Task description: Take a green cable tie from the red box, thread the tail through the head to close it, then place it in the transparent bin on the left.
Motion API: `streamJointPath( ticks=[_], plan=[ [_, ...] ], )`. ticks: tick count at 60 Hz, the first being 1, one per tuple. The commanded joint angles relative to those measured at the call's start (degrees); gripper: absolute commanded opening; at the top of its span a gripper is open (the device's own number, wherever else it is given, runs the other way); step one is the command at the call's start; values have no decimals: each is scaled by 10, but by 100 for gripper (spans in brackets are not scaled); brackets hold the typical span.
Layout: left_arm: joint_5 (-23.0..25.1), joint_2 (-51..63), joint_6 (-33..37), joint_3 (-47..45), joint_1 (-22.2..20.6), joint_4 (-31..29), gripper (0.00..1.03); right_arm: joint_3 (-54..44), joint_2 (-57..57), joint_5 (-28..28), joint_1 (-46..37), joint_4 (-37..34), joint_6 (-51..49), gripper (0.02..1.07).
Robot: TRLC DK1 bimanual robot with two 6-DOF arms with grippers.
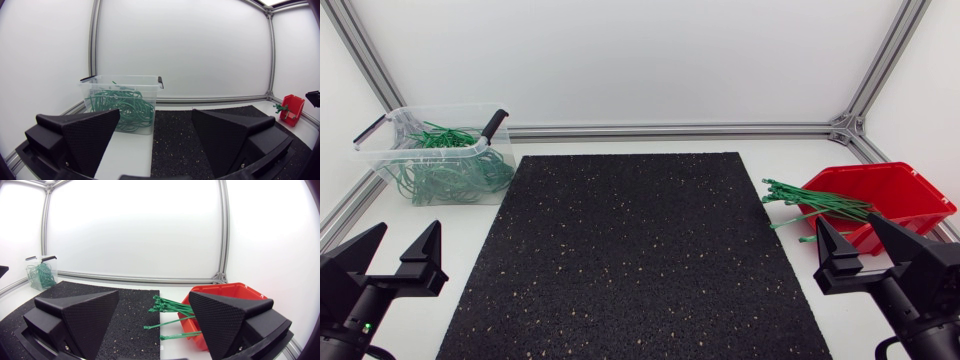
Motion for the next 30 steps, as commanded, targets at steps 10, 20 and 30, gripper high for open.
streamJointPath(
  ticks=[10,20,30],
  plan=[
    [-5,-3,-6,-23,-3,-6,100,28,-1,-1,2,-4,-14,104],
    [-5,-4,-6,-23,-3,-6,100,80,54,2,0,-11,-16,104],
    [-5,-4,-6,-23,-3,-6,100,153,133,9,-14,-40,-16,104]
  ],
)
